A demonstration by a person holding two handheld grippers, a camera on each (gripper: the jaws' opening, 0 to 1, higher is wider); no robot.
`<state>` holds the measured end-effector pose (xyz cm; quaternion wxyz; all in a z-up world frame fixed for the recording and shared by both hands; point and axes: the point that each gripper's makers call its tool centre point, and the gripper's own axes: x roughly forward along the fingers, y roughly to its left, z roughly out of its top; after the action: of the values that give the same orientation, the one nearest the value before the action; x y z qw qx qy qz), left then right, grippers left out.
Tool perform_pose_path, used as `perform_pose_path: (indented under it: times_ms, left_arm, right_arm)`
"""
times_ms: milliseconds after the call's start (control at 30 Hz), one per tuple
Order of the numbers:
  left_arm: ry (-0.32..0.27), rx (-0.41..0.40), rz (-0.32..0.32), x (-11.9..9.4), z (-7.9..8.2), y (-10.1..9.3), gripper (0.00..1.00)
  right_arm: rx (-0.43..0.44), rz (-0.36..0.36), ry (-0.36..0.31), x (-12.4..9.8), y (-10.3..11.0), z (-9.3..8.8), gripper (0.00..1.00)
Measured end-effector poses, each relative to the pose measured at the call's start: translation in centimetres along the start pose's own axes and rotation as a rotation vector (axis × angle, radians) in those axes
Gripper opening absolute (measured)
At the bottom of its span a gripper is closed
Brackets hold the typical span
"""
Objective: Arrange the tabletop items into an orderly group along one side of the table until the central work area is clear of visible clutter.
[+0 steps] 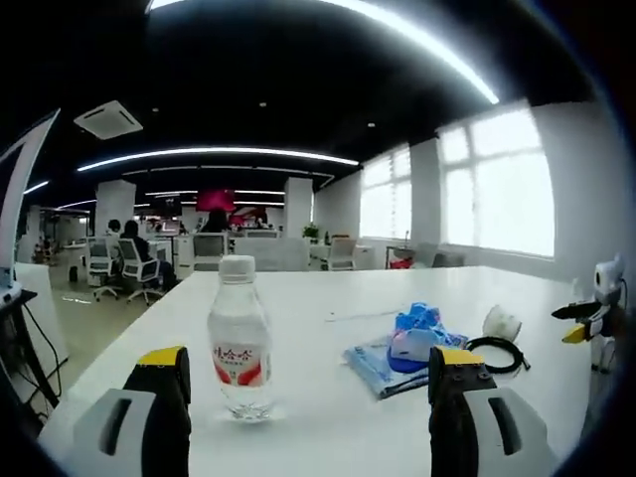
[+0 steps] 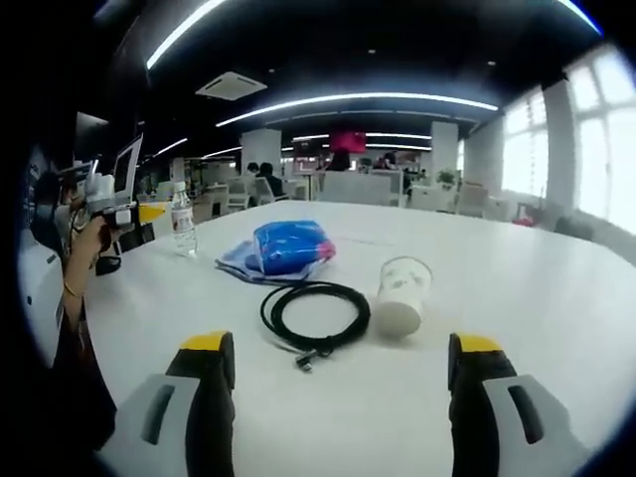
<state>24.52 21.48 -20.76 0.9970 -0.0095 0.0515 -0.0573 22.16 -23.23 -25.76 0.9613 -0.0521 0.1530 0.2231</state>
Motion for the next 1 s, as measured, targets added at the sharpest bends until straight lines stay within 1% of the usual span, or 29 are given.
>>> perform_pose_path:
  times_ms: [33, 133, 233, 267, 367, 400, 467, 533, 600, 667, 733, 767, 800, 833, 900, 1000]
  left_arm:
    - [-0.006, 0.024, 0.005, -0.2, 0.0, 0.0, 1.0]
    - [0.022, 0.044, 0.01, -0.6, -0.8, -0.3, 1.0]
    - [0.033, 0.025, -0.026, -1.0, -1.2, -1.0, 1.0]
    - [0.03, 0.011, -0.039, -1.2, -1.3, -1.2, 1.0]
    - [0.009, -0.005, -0.051, -1.9, -1.2, -1.6, 1.0]
    - [0.006, -0.007, -0.05, -2.0, -1.2, -1.6, 1.0]
    - [0.032, 0.024, -0.03, -2.4, -1.7, -1.4, 1.0]
    - [0.034, 0.041, -0.006, -2.8, -1.9, -1.2, 1.0]
    - [0.031, 0.041, -0.009, -3.1, -2.0, -1.3, 1.0]
    - [0.02, 0.01, -0.036, -3.4, -2.1, -1.7, 1.0]
    - [0.003, -0.027, -0.081, -3.6, -2.1, -2.5, 1.0]
    - [0.012, -0.023, -0.088, -3.8, -2.3, -2.5, 1.0]
    - [0.035, -0.019, -0.091, -3.9, -2.7, -2.6, 1.0]
    - [0.044, -0.011, -0.082, -3.9, -2.9, -2.5, 1.0]
    - [0.044, 0.006, -0.065, -4.1, -3.0, -2.4, 1.0]
    - [0.039, -0.005, -0.068, -4.4, -2.9, -2.3, 1.0]
  right_arm:
    - [0.0, 0.0, 0.002, 0.0, 0.0, 0.0, 0.86]
    - [-0.004, -0.002, 0.006, -0.1, 0.0, -0.1, 0.85]
    - [-0.019, -0.009, 0.019, 0.0, -0.1, -0.4, 0.84]
    - [-0.023, -0.01, 0.021, 0.0, -0.1, -0.4, 0.84]
    - [-0.022, -0.002, 0.027, 0.1, 0.1, -0.5, 0.84]
    - [-0.021, 0.004, 0.027, 0.1, 0.2, -0.5, 0.84]
    - [0.003, 0.006, 0.028, 0.2, 0.2, -0.4, 0.86]
    - [0.004, 0.01, 0.028, 0.2, 0.2, -0.2, 0.85]
    - [-0.003, -0.002, 0.029, 0.2, 0.0, -0.1, 0.86]
    - [-0.002, -0.002, 0.028, 0.2, -0.1, 0.0, 0.86]
    - [0.027, 0.013, 0.028, 0.2, -0.1, 0.1, 0.86]
    - [0.04, 0.025, 0.03, 0.2, 0.0, 0.2, 0.86]
    - [0.05, 0.042, 0.034, 0.2, 0.1, 0.2, 0.85]
    - [0.055, 0.046, 0.035, 0.3, 0.2, 0.2, 0.85]
    - [0.056, 0.045, 0.034, 0.4, 0.1, 0.4, 0.85]
    - [0.055, 0.041, 0.041, 0.6, -0.1, 0.4, 0.85]
